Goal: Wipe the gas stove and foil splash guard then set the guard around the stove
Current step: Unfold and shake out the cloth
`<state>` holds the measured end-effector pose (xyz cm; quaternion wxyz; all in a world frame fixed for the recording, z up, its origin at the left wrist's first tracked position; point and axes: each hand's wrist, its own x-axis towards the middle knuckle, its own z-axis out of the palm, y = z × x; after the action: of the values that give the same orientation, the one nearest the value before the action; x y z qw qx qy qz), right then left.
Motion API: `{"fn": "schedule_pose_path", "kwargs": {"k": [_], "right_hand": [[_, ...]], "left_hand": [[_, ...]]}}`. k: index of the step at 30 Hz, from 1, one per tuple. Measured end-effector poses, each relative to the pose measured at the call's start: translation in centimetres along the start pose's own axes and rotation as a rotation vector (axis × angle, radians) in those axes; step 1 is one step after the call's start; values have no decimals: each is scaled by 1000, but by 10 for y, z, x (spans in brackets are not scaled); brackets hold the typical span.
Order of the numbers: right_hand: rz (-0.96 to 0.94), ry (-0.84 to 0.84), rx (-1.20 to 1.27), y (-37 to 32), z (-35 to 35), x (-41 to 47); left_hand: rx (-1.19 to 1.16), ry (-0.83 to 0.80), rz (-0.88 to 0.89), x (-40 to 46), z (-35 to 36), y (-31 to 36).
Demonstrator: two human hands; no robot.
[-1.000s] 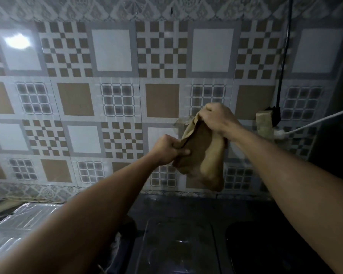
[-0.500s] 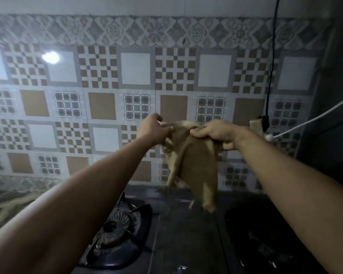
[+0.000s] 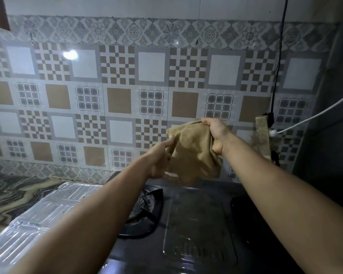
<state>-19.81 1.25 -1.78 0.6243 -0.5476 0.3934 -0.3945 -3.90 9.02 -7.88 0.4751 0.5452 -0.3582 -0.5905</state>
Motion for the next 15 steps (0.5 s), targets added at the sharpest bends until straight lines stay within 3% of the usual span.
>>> {"fn": "schedule_pose_path", "kwargs": {"k": [4,12,15], "right_hand": [[12,41,26,6,0,-7],[-59,377,-61,20,-15,4],[-55,366,-29,21,-17,8]], "left_hand": [[-203,158,143,-1,1,2],[18,536,329,2,-16,32],[81,621,398,-2,-18,42]]}}
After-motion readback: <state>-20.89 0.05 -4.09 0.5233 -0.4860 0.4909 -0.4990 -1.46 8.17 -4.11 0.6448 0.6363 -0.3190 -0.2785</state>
